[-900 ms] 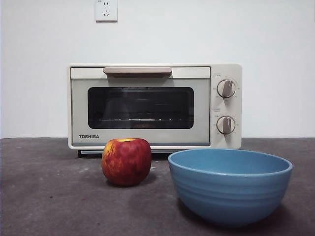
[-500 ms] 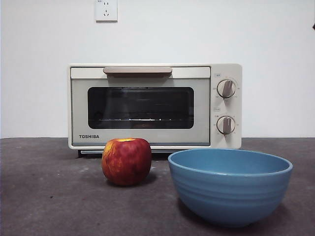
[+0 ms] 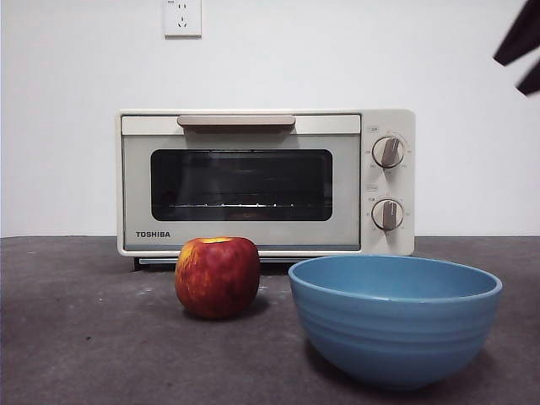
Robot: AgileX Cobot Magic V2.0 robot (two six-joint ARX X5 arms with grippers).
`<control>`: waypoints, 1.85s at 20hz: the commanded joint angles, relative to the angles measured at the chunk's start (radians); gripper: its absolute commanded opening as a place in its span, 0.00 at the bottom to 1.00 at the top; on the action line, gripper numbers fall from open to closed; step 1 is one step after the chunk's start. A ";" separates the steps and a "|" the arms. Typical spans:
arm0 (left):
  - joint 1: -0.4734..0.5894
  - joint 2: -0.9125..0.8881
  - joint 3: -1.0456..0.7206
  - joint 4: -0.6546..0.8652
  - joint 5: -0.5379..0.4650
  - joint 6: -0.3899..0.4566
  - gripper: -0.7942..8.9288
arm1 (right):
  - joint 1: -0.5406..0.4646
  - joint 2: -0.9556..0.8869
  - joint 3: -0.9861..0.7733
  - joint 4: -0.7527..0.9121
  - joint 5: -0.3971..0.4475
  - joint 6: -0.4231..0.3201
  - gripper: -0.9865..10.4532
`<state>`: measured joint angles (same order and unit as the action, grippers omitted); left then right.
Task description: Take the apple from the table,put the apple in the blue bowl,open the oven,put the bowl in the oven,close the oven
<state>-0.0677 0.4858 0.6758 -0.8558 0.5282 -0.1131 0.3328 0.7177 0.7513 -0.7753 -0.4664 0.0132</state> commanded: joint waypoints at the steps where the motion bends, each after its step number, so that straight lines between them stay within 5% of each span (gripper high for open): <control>1: -0.002 0.005 0.020 0.008 0.005 0.019 0.09 | 0.005 0.014 0.014 0.005 0.030 0.052 0.55; 8: -0.002 0.005 0.020 0.008 0.005 0.019 0.09 | 0.032 0.080 0.016 0.064 0.025 0.081 0.55; 13: -0.002 0.005 0.020 0.010 0.005 0.019 0.09 | 0.176 0.256 0.064 0.216 0.047 0.148 0.55; 26: -0.002 0.005 0.020 0.007 0.005 0.018 0.09 | 0.419 0.934 0.523 0.267 0.188 0.129 0.55; 30: -0.002 0.005 0.020 0.006 0.005 0.017 0.09 | 0.449 1.064 0.609 0.266 0.282 0.106 0.55; 37: -0.002 0.005 0.020 0.006 0.005 0.016 0.09 | 0.464 1.186 0.642 0.271 0.313 0.099 0.55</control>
<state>-0.0677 0.4858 0.6758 -0.8570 0.5282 -0.1135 0.7856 1.8851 1.3682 -0.5117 -0.1551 0.1261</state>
